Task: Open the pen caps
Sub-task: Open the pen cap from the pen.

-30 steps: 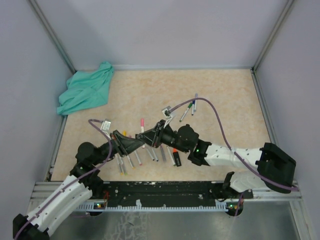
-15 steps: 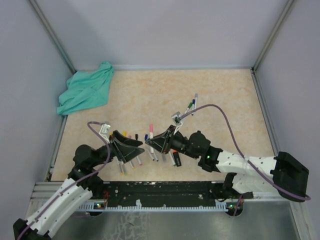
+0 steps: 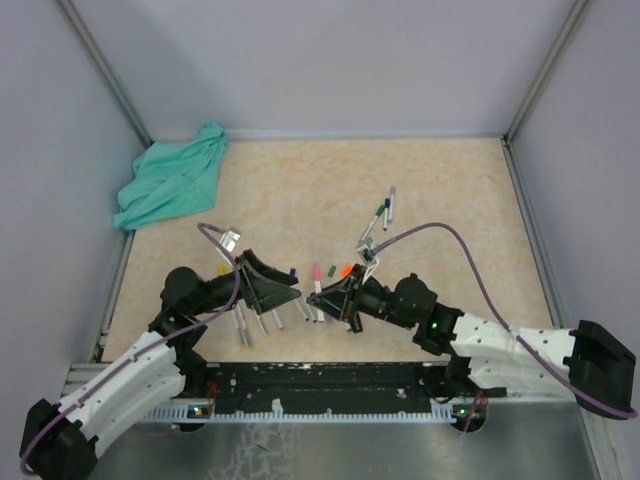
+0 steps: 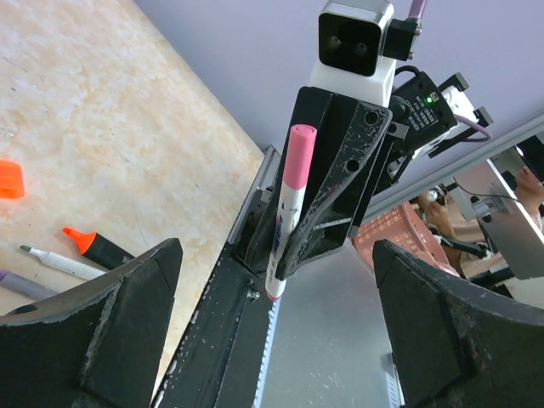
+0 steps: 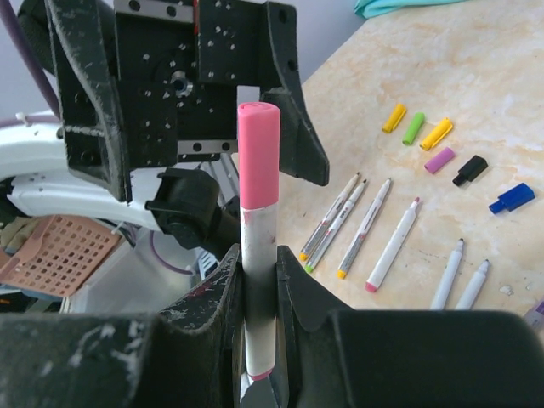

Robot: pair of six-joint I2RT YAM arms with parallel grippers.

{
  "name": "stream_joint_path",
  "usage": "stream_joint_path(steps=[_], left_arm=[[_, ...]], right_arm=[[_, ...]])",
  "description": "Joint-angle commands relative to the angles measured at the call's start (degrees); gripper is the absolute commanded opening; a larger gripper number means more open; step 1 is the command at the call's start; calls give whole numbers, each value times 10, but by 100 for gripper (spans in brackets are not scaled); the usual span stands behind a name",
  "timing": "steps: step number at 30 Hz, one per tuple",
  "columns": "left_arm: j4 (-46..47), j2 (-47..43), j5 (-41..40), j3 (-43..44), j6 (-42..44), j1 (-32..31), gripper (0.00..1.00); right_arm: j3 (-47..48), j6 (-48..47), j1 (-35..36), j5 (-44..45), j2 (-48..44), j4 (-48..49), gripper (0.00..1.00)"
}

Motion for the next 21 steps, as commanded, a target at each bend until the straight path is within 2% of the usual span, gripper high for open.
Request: stream_joint_path(steps=[1, 8, 14, 19, 21], left_arm=[[80, 54, 32, 36, -19, 0, 94], [129, 128, 71, 58, -29, 0, 71], [137, 156, 78, 78, -27, -1, 64], [145, 170, 92, 83, -29, -1, 48], [144, 171, 95, 81, -29, -1, 46]], right_arm=[[-2, -6, 3, -25, -10, 21, 0], [0, -1, 3, -44, 17, 42, 0], [5, 7, 4, -67, 51, 66, 0], [7, 13, 3, -68, 60, 79, 0], [10, 12, 3, -68, 60, 78, 0]])
